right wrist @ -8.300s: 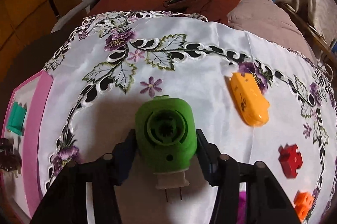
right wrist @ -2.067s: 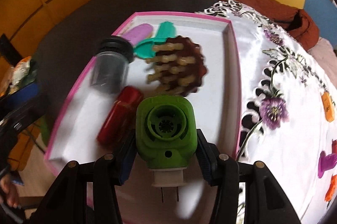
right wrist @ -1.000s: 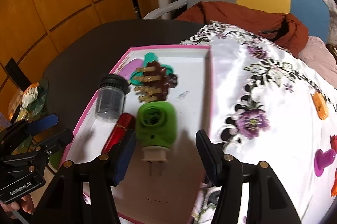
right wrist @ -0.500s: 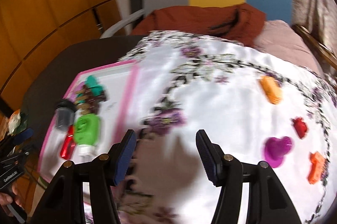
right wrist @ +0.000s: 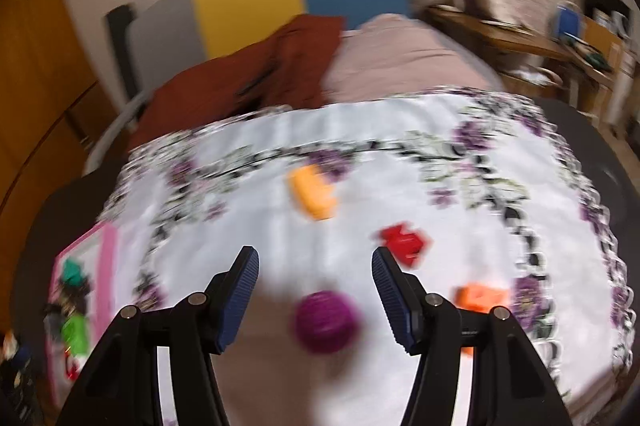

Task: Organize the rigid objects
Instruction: 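Withdraw the open right gripper from the tray, then close the left gripper on the magenta suction cup while the right gripper reaches the orange pieces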

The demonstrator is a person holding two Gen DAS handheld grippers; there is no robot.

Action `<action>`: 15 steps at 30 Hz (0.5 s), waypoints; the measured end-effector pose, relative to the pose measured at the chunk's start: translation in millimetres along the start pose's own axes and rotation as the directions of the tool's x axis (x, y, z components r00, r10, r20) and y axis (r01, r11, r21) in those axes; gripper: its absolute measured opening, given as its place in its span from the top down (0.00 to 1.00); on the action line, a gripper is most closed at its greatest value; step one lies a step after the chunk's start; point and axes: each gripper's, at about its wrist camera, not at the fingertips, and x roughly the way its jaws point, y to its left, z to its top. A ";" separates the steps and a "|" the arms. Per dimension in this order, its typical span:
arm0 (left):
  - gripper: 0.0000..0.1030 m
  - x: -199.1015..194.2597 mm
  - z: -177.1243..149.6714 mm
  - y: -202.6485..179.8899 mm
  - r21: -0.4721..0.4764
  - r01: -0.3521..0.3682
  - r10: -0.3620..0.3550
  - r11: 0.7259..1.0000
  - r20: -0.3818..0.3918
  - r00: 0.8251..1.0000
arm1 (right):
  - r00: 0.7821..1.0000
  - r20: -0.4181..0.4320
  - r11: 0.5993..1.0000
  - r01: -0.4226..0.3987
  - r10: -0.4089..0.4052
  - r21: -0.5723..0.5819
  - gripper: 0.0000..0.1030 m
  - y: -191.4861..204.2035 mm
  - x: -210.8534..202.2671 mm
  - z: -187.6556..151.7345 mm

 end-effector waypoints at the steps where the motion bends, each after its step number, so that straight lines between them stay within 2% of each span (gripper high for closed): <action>1: 0.43 1.3 2.2 -3.4 0.007 0.004 -0.004 1.000 -0.001 1.000 | 1.000 0.003 1.000 0.011 -0.011 0.025 0.42 -10.4 0.6 2.0; 5: 0.43 9.7 14.1 -18.5 0.021 0.028 -0.028 0.999 -0.015 1.000 | 0.997 0.023 0.987 0.073 -0.077 0.143 0.42 -47.0 2.0 4.9; 7: 0.43 13.7 20.9 -27.0 0.021 0.050 -0.050 0.998 -0.017 0.999 | 0.995 -0.005 0.974 0.097 -0.098 0.205 0.42 -62.6 7.2 3.4; 10: 0.43 18.0 30.9 -44.3 0.044 0.097 -0.096 0.994 -0.018 0.995 | 0.995 -0.011 0.950 0.098 -0.099 0.296 0.42 -81.0 8.8 2.9; 15: 0.42 28.6 45.3 -83.3 0.099 0.181 -0.179 0.979 -0.029 0.983 | 0.994 -0.047 0.927 0.110 -0.100 0.358 0.42 -95.4 10.5 -2.0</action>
